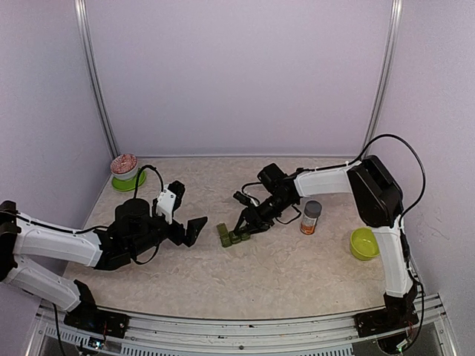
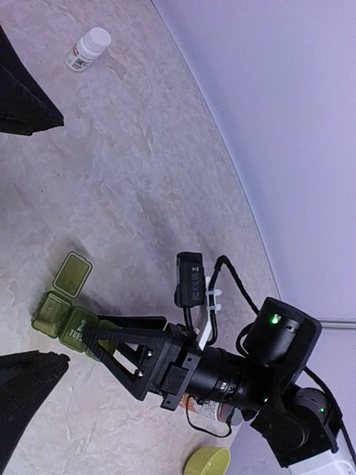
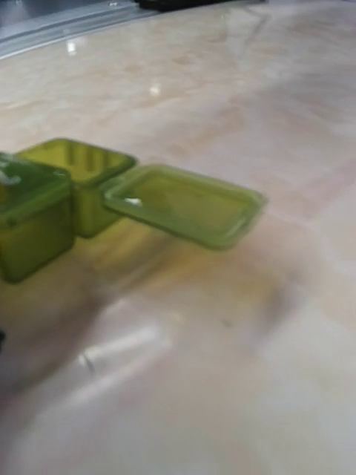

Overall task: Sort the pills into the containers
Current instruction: Place the pill container at the center of the board, then rotate the pill container at the center of the board.

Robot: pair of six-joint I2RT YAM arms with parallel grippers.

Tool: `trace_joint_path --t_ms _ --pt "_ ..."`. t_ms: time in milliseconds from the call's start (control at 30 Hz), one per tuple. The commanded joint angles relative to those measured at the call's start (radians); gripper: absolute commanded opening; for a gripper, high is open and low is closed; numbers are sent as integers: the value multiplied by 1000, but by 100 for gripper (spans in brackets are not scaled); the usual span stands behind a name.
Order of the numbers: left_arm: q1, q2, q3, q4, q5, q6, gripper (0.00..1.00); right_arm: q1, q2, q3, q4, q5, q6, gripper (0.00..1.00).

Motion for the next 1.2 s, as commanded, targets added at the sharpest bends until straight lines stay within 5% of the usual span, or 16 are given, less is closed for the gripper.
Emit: trace_joint_path --t_ms 0,367,567,800,1167 --pt "-6 11 -9 29 15 -10 99 -13 -22 46 -46 62 -45 56" --pt "-6 13 -11 26 8 -7 99 -18 -86 47 -100 241 -97 69" --pt "-6 16 -14 29 10 -13 99 -17 -175 -18 -45 206 -92 70" --pt "-7 17 -15 37 10 -15 99 -17 -238 -148 120 -18 13 49" --pt "-10 3 -10 18 -1 -12 99 16 -269 -296 102 101 -17 40"
